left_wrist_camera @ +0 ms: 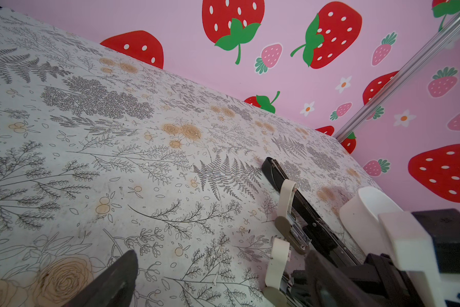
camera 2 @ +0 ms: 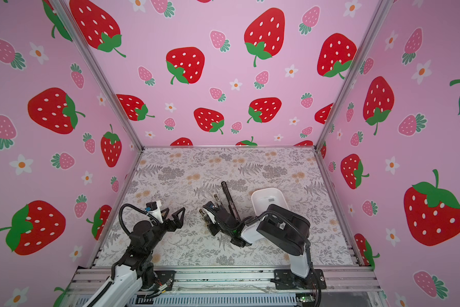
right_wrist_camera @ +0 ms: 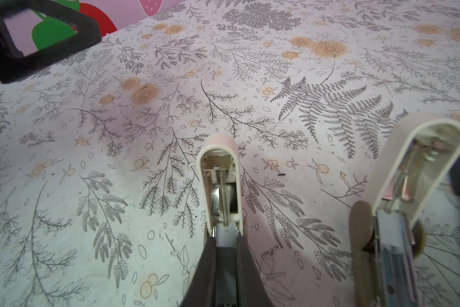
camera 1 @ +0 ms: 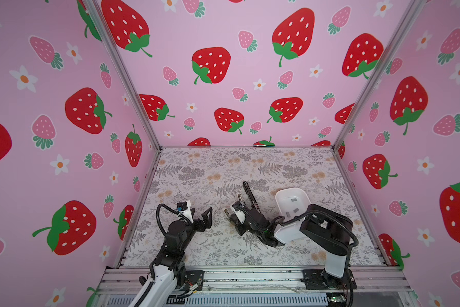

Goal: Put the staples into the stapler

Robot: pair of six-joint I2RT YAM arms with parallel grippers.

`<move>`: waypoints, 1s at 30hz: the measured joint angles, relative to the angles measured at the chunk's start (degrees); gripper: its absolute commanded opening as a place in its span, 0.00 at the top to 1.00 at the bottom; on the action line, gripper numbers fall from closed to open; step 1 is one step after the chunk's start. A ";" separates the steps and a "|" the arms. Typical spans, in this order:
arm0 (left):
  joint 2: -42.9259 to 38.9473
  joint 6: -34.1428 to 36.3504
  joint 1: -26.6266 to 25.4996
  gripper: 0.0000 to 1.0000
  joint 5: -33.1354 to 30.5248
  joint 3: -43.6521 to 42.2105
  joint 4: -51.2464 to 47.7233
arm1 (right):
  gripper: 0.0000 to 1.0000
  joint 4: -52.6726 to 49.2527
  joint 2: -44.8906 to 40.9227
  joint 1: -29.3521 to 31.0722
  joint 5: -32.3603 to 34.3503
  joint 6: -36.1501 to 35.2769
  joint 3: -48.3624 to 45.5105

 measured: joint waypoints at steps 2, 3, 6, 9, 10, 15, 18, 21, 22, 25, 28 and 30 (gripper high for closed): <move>0.00 0.00 0.00 0.01 -0.02 0.00 0.02 | 0.88 -0.11 0.00 0.00 0.00 0.00 0.04; 0.00 0.00 0.00 0.01 -0.02 0.00 0.02 | 0.88 -0.17 0.00 0.00 0.00 0.00 0.04; -0.04 0.00 0.00 0.01 -0.02 0.00 0.00 | 0.88 -0.35 0.00 0.00 -0.02 0.02 0.04; -0.26 0.00 0.00 0.01 -0.04 0.00 0.00 | 0.87 -0.96 0.00 0.00 -0.17 0.02 0.04; -0.37 0.00 0.00 0.01 -0.04 0.00 0.02 | 0.88 -1.09 0.00 0.00 -0.28 0.04 0.04; -0.42 0.00 -0.09 0.01 -0.22 0.00 0.00 | 0.88 -1.49 0.00 0.00 -0.59 0.07 -0.04; -0.42 0.00 -0.11 0.01 -0.26 0.00 0.00 | 0.88 -1.46 -0.13 0.00 -0.63 0.09 -0.24; -0.42 0.00 -0.11 0.01 -0.33 0.00 0.00 | 0.88 -1.53 -0.59 0.00 -0.63 0.11 -0.79; -0.42 0.00 -0.11 0.01 -0.44 0.00 0.00 | 0.88 -1.70 -0.87 0.00 -0.66 0.11 -1.03; -0.42 0.00 -0.17 0.01 -0.52 0.00 0.00 | 0.88 -1.90 -1.18 0.00 -0.66 0.13 -1.36; -0.42 0.00 -0.22 0.01 -0.55 0.00 0.00 | 0.87 -1.90 -1.18 0.00 -0.63 0.22 -1.38; -0.42 0.00 -0.22 0.01 -0.57 0.00 0.00 | 0.86 -1.90 -1.18 0.00 -0.66 0.26 -1.38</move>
